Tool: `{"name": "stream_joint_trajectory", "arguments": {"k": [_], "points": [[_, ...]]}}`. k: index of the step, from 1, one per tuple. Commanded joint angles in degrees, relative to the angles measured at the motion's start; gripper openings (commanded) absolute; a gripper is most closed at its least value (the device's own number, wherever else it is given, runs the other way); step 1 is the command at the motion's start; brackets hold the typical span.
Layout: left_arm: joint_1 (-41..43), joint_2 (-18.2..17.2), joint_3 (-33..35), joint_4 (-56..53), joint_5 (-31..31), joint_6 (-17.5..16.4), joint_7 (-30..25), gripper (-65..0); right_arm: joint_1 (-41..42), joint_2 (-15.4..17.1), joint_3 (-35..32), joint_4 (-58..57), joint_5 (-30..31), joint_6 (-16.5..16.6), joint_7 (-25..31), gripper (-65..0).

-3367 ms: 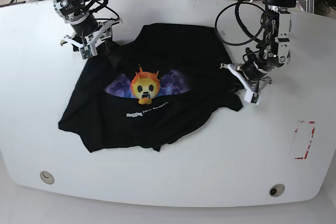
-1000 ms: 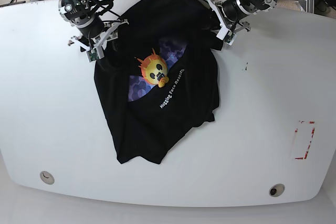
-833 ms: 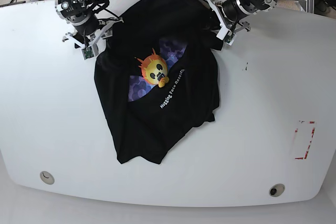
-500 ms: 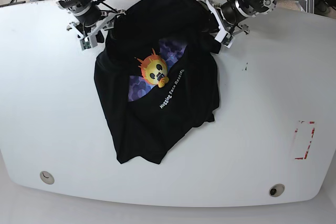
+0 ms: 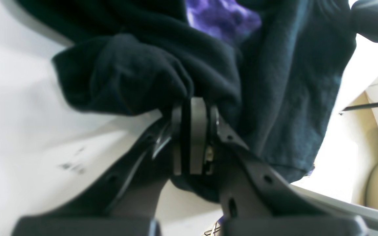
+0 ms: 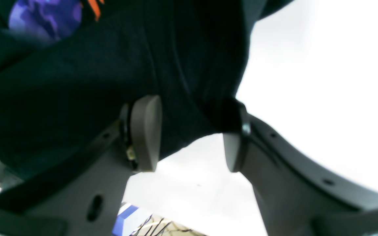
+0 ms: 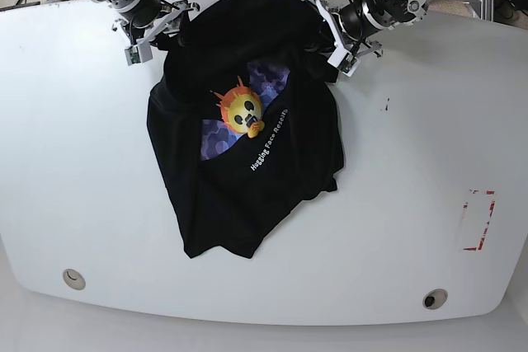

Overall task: Layout the t-shirt on the table in an organized manner, then fold the t-shirt properly
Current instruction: 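Hold the shirt's shoulders with both grippers and pull them apart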

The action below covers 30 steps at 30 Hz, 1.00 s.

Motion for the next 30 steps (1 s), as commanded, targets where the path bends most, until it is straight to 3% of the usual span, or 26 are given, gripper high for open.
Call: {"name": "stream_joint_trajectory", "arguments": {"k": [1,16,18,24,30], "points": [[-0.1,-0.1,0.0,1.1,-0.9,-0.4,-1.1,-65.0,-0.1,0.3,0.2,-1.5,0.7,0.1,0.6,-35.8],[-0.1,-0.2,-0.2,1.1,-0.9,-0.4,-1.1,-65.0,-1.6,0.0,-3.2,-2.8,0.8,0.1,0.3,-37.1],[-0.1,-0.3,-0.2,1.1,-0.9,-0.4,-1.1,-65.0,-1.6,0.0,-3.4,-2.8,0.8,0.1,0.4,-39.5],[-0.1,-0.3,-0.3,1.1,-0.9,-0.5,-1.1,-65.0,-1.3,0.2,-3.4,-2.8,0.4,0.1,0.5,-65.0],[-0.1,-1.7,-0.8,1.1,-1.0,-0.6,-1.1,-65.0,-0.9,0.6,-3.2,-2.8,0.3,0.1,0.6,-65.0]]}}
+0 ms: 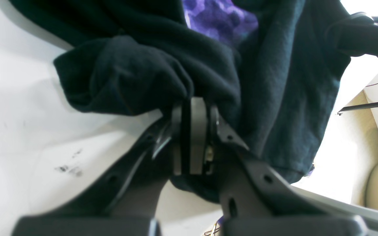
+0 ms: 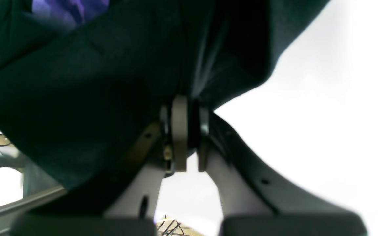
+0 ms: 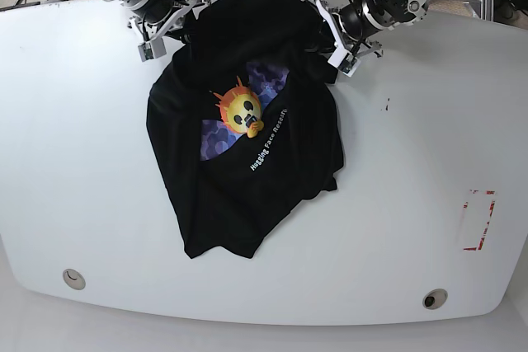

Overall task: Layout the t-shirt on the table in an organized manner, then fold the t-shirt properly
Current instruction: 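Hold the shirt's shoulders with both grippers and pull them apart, then release the left gripper and move it down along the shirt's side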

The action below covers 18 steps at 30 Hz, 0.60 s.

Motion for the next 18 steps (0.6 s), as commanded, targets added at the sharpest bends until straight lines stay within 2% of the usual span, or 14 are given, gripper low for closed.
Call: {"name": "stream_joint_trajectory", "arguments": {"k": [1,8,9,12,14,15,16,17,18], "points": [[-0.1,-1.6,-0.7,1.1,-1.0,-0.6,-1.1,-65.0,-0.3,0.7,0.3,0.4,-0.8,-0.1,-0.6,-65.0],[-0.1,-2.0,-3.2,1.1,-1.0,-0.6,-1.1,-65.0,-0.3,2.0,0.3,0.4,-0.8,-0.1,-0.5,-65.0],[-0.1,-2.0,-3.5,1.1,-1.0,-0.6,-1.1,-62.9,-0.3,2.0,0.3,0.4,-0.8,-0.1,-0.5,-65.0],[-0.1,-2.5,-5.1,1.1,-1.0,-0.6,-1.1,-52.2,-0.3,2.0,0.3,0.4,-0.8,-0.1,-0.5,-65.0],[-0.1,-2.6,-6.5,1.1,-1.0,-0.6,-1.1,-42.4,-0.2,2.0,0.3,0.4,-0.8,-0.1,-0.5,-65.0],[-0.1,-2.6,-6.9,1.1,-1.0,-0.6,-1.1,-39.9,-0.2,2.0,0.3,0.4,-0.8,-0.1,-0.5,-65.0],[-0.1,-2.5,-7.9,1.2,-1.1,-0.7,-1.1,-33.1,-0.2,2.0,0.3,0.4,-0.8,-0.1,-0.4,-65.0],[-0.1,-2.5,-8.3,1.2,-1.1,-0.7,-1.1,-31.2,-0.2,2.0,0.3,0.4,-0.8,-0.1,-0.4,-65.0],[-0.1,-2.5,-9.0,1.2,-1.1,-0.7,-1.1,-26.8,-0.2,2.0,0.3,0.4,-0.8,-0.1,-0.4,-65.0]]}}
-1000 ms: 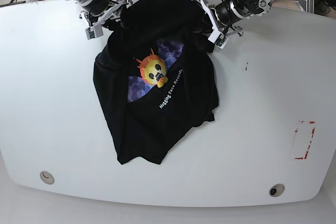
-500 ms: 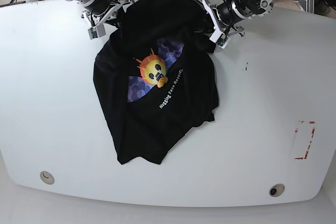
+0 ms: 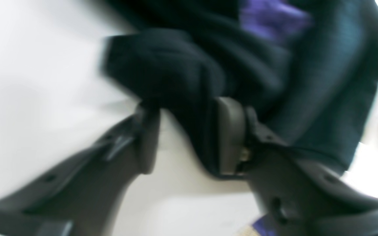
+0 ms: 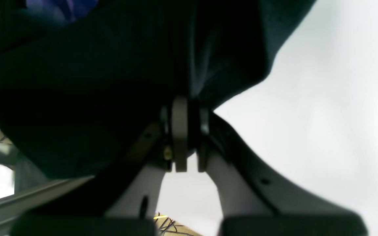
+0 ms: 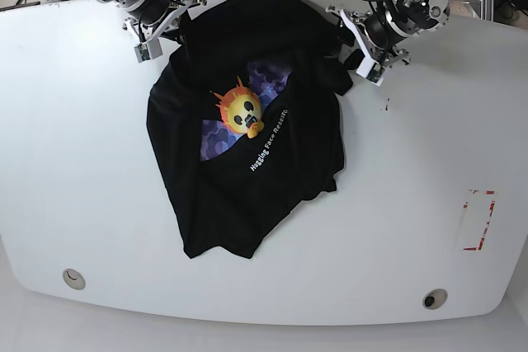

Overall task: Layout the t-shirt on the table in an organized manner, then fold the t-shirt properly
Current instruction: 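Release the left gripper and move it down along the shirt's side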

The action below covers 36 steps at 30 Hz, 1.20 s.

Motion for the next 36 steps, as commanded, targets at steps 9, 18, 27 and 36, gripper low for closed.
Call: {"name": "stream_joint_trajectory", "arguments": {"k": [9,18,27,36], "points": [[-6.0,-1.4,-5.2,1.1,-6.4,-0.2,-1.3,-21.5,0.6,0.3,0.3,0.4,-0.8,-0.1,-0.4,-65.0],[-20.6,-1.5,-7.7,-2.3,-12.0,0.2,3.5,-21.5,0.9,0.3,0.3,0.4,-0.8,-0.1,-0.4,-65.0],[-36.3,3.7,-7.6,-17.2,-11.6,0.2,8.1,-21.5,1.6,0.3,0.3,0.5,-0.9,-0.1,-0.4,-65.0],[-46.6,6.7,-7.4,-36.8,-11.6,0.2,4.5,-21.5,2.0,0.3,0.3,0.5,-0.9,-0.1,-0.4,-65.0]]}}
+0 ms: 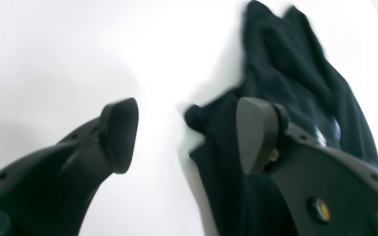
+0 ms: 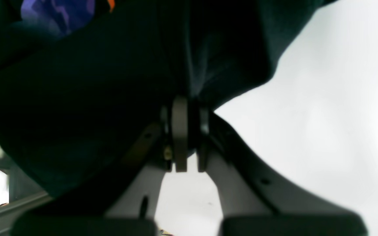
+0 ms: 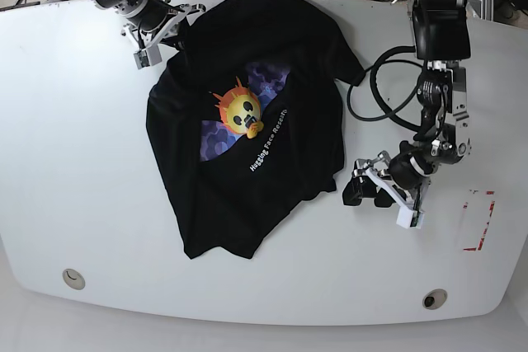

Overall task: Layout the t-shirt on the table in an organized manner, then fold the t-shirt properly
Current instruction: 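Release the left gripper and move it down along the shirt's side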

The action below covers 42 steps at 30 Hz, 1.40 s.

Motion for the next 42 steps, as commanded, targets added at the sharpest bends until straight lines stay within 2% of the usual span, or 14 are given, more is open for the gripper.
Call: {"name": "stream_joint_trajectory", "arguments": {"k": [1,8,13,19,32,34,40,42], "points": [[-3.5,1.0,0.1,-4.1,-1.1,-0.4,-2.3,-21.5,-0.1,0.2,0.2,0.6,-0.2,-0.1,0.2,-65.0],[-8.1,2.5,4.9,-15.3,-1.1,-0.4,-6.0,-21.7,0.7,0.2,0.2,0.6,-0.2,-0.1,0.2,-65.0],[-8.7,4.1,8.5,-18.2,-1.2,-0.4,-8.1,-21.7,0.8,0.2,0.2,0.6,-0.2,-0.1,0.2,-65.0],[-8.5,6.0,8.9,-20.3,-1.1,-0.4,-8.5,-23.3,1.4,0.2,0.2,0.6,-0.2,-0.1,0.2,-65.0],[-8.3,7.2,8.9,-22.4,-1.1,-0.4,-8.3,-40.3,1.7,0.2,0.2,0.6,-0.2,-0.1,0.2,-65.0],[-8.3,7.2,8.9,-22.3,-1.1,-0.4,-8.3,-44.2,1.7,0.2,0.2,0.6,-0.2,-0.1,0.2,-65.0],[-8.3,7.2,8.9,-22.3,-1.1,-0.4,-8.5,-64.0,1.7,0.2,0.2,0.6,-0.2,-0.1,0.2,-65.0],[-8.3,7.1,8.9,-22.2,-1.1,-0.4,-8.5,-65.0,1.8,0.3,0.2,0.6,-0.2,-0.1,0.2,-65.0]]}}
